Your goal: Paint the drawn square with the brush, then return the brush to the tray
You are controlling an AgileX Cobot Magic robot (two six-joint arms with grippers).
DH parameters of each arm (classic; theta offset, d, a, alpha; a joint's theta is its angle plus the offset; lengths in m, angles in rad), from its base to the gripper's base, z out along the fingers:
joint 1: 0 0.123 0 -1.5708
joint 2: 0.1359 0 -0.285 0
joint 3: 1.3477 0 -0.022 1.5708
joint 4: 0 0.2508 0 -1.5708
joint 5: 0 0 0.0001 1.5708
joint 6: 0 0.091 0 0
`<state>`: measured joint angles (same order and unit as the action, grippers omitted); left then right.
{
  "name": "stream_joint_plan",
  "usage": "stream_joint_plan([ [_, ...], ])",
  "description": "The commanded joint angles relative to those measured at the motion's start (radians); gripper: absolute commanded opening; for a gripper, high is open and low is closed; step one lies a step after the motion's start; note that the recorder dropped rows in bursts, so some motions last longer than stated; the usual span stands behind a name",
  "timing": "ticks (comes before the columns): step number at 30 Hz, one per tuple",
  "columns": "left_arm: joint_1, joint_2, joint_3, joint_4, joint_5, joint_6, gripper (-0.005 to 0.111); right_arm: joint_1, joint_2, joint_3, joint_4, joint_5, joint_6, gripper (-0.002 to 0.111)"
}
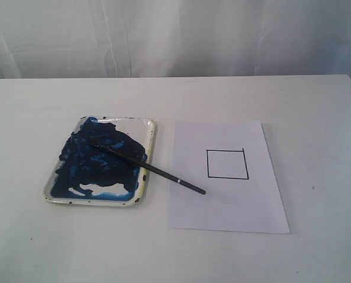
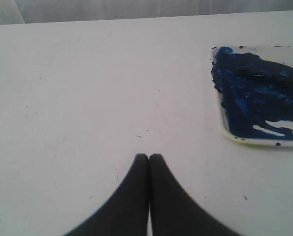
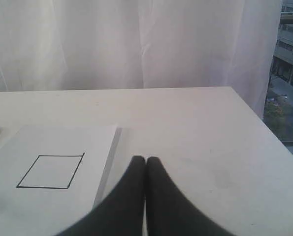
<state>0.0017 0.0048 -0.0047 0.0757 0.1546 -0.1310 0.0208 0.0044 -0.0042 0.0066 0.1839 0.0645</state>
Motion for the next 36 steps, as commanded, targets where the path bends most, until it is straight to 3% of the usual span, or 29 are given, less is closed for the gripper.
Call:
stream_joint_plan([
  [1,-0.004,-0.005,0.005,-0.003,0.003,-0.001,0.000,0.001,-0.004,0.004,0.001,-0.005,0.001,0.000],
  [17,-0.004,-0.005,0.005,-0.006,-0.070,-0.015,0.000,0.001,-0.004,0.004,0.001,-0.072,0.001,0.000],
  [24,-0.004,-0.005,0.005,-0.037,-0.169,-0.212,0.000,0.001,-0.004,0.004,0.001,-0.254,0.005,0.000],
  [27,-0.004,-0.005,-0.033,-0.039,-0.143,-0.241,0.000,0.001,-0.004,0.003,0.012,-0.299,0.100,0.000],
  [30,-0.004,-0.005,-0.106,-0.076,-0.076,-0.264,0.000,0.001,-0.004,-0.058,0.022,-0.232,0.198,0.000],
  [36,-0.004,-0.005,-0.256,-0.076,0.035,-0.264,0.000,0.001,-0.004,-0.229,0.022,-0.075,0.203,0.000],
])
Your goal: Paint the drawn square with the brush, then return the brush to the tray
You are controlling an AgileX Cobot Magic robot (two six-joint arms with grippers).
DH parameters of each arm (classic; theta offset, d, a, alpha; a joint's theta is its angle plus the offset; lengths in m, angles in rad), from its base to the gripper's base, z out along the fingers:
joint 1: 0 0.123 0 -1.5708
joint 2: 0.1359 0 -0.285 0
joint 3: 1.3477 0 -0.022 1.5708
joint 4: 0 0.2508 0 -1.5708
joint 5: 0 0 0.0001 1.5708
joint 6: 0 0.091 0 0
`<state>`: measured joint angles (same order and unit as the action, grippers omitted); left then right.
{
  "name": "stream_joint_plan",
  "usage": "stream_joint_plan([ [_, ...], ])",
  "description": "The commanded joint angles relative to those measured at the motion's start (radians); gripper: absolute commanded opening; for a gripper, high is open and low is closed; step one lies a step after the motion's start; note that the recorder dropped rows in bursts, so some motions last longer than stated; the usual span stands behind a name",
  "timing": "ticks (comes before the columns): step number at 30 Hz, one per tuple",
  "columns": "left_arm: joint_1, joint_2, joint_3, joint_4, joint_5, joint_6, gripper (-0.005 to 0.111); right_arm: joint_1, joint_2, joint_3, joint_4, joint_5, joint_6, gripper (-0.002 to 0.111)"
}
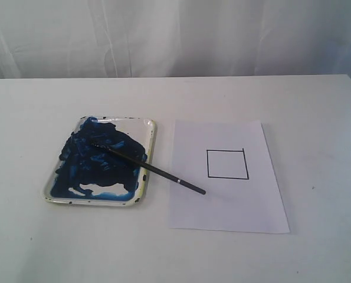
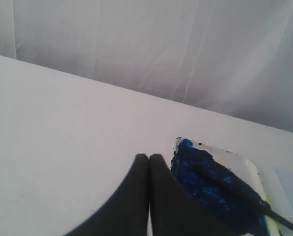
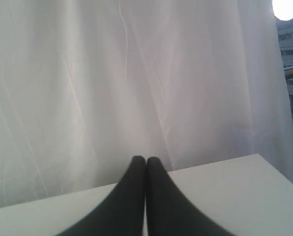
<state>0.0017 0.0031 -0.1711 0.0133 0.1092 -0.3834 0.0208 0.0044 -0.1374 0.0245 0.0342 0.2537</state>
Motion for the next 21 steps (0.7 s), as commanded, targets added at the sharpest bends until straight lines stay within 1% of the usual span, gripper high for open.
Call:
stream_joint_plan([
  [1,-0.004,-0.003,-0.123,-0.013,0.114,-0.012,0.000,0.001,-0.004,-0.126,0.004,0.099,0.014,0.000],
  [5,-0.004,0.011,-0.260,-0.013,0.294,-0.004,0.000,0.001,-0.004,-0.232,0.004,0.210,0.012,0.000],
  [11,-0.004,0.167,-0.446,-0.013,0.499,0.055,0.000,0.001,0.075,-0.381,0.004,0.343,-0.031,0.000],
  [16,-0.004,0.345,-0.568,-0.013,0.594,0.084,0.000,0.001,0.214,-0.509,0.013,0.454,-0.043,0.000],
  [21,-0.004,0.526,-0.650,-0.013,0.617,0.139,0.000,0.001,0.368,-0.619,0.023,0.546,-0.109,0.000],
])
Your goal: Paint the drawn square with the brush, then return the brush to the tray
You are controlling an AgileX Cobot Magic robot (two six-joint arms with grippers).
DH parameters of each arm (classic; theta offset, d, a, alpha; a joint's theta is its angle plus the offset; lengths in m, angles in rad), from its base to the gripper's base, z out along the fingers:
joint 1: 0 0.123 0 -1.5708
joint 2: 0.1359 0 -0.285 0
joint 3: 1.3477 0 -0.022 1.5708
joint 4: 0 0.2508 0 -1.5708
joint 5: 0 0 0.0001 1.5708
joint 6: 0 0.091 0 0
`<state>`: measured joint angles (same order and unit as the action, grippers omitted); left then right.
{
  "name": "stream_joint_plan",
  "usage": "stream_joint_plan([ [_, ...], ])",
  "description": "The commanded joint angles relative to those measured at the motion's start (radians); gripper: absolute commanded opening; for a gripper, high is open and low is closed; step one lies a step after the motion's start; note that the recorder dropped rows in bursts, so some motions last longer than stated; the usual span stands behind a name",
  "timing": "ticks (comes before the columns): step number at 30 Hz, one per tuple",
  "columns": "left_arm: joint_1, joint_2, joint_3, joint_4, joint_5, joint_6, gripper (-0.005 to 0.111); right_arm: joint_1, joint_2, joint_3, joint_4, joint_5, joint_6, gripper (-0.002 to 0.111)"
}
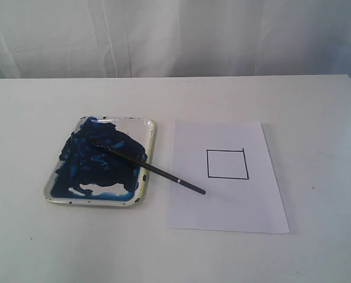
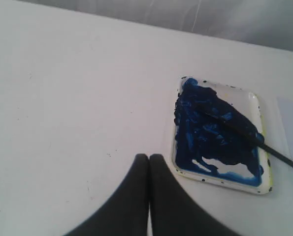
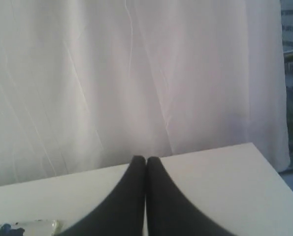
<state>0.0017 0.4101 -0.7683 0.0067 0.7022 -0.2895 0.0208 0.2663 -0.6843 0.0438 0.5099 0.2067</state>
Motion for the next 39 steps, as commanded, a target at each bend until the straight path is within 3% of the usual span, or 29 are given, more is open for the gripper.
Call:
stream_joint_plan([
  [1,-0.004,0.155,-0.068,-0.007,0.020,0.056,0.000,0.001,0.139,-0.092,0.004,0.091,-0.087,0.000],
  [7,-0.004,0.346,-0.158,-0.007,0.034,0.079,0.000,0.001,0.313,-0.183,0.040,0.177,-0.207,0.005],
  [12,-0.004,0.554,-0.247,-0.046,0.092,0.175,0.000,0.001,0.524,-0.267,0.080,0.192,-0.368,0.026],
  [18,-0.007,0.709,-0.308,-0.162,0.133,0.301,0.000,0.001,0.820,-0.362,0.306,0.366,-0.669,0.027],
  [22,-0.073,0.790,-0.360,-0.155,0.171,0.321,0.000,0.001,1.005,-0.463,0.351,0.438,-0.751,0.036],
  [26,-0.116,0.850,-0.413,-0.130,0.176,0.321,0.000,0.001,1.130,-0.504,0.448,0.420,-0.924,0.048],
  [32,-0.155,0.925,-0.451,-0.161,0.181,0.419,0.000,0.001,1.291,-0.553,0.550,0.321,-1.043,0.049],
  [35,-0.154,0.962,-0.451,-0.253,0.120,0.452,0.000,0.001,1.378,-0.580,0.550,0.241,-1.097,0.049],
  [39,-0.154,0.998,-0.451,-0.279,0.036,0.506,0.000,0.001,1.545,-0.690,0.586,0.280,-1.097,0.062],
])
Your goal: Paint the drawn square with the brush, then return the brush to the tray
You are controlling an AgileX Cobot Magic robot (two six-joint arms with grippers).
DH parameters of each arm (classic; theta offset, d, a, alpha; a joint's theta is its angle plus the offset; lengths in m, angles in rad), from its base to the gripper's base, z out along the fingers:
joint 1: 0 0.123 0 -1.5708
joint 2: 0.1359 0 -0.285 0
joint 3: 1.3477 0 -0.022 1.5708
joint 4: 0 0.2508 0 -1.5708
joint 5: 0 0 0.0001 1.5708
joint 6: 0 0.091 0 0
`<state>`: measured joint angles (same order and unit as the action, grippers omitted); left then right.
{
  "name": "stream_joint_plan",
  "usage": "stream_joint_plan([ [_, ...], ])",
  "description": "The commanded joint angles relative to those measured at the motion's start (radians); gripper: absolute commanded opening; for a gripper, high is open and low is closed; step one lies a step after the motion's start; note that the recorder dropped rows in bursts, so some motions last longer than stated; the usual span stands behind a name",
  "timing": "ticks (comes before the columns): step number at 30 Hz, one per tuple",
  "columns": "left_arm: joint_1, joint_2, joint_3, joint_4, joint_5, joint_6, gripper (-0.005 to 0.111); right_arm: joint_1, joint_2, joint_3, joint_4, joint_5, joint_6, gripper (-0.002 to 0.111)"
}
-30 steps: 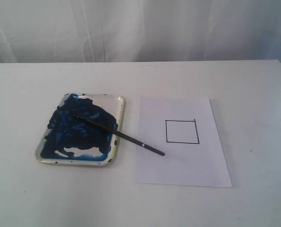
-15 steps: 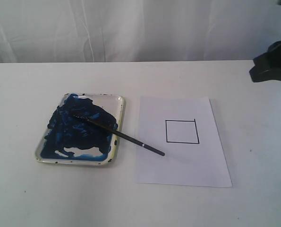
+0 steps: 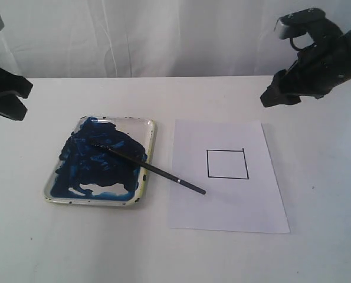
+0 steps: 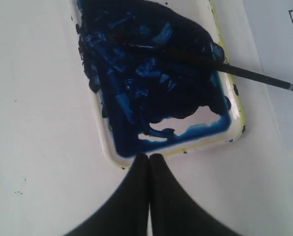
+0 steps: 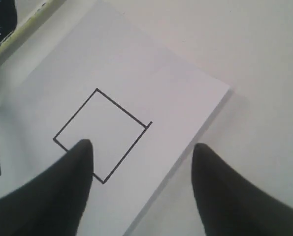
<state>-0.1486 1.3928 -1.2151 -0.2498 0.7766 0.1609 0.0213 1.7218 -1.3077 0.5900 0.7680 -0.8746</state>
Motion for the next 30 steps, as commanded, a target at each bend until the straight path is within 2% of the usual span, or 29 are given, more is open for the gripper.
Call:
stream_joint_plan([
  [1,-0.004,0.024,-0.002,-0.029,-0.051,0.058,0.000,0.001,0.131,-0.094,0.064,0.026,-0.042,0.061],
  [4,-0.004,0.060,-0.002,-0.040,-0.036,0.058,0.000,0.005,0.202,-0.122,0.100,-0.028,-0.172,0.061],
  [14,-0.004,0.132,-0.002,-0.035,-0.023,0.064,0.000,0.108,0.328,-0.128,0.277,-0.199,-0.304,0.061],
  [20,-0.004,0.132,-0.002,-0.035,-0.025,0.064,0.000,0.117,0.364,-0.128,0.281,-0.317,-0.304,0.061],
  [25,-0.004,0.132,-0.002,-0.035,-0.040,0.079,0.000,0.117,0.390,-0.128,0.306,-0.328,-0.293,0.061],
  [30,-0.004,0.132,-0.002,-0.035,-0.038,0.079,0.000,0.117,0.396,-0.138,0.340,-0.365,-0.089,0.061],
])
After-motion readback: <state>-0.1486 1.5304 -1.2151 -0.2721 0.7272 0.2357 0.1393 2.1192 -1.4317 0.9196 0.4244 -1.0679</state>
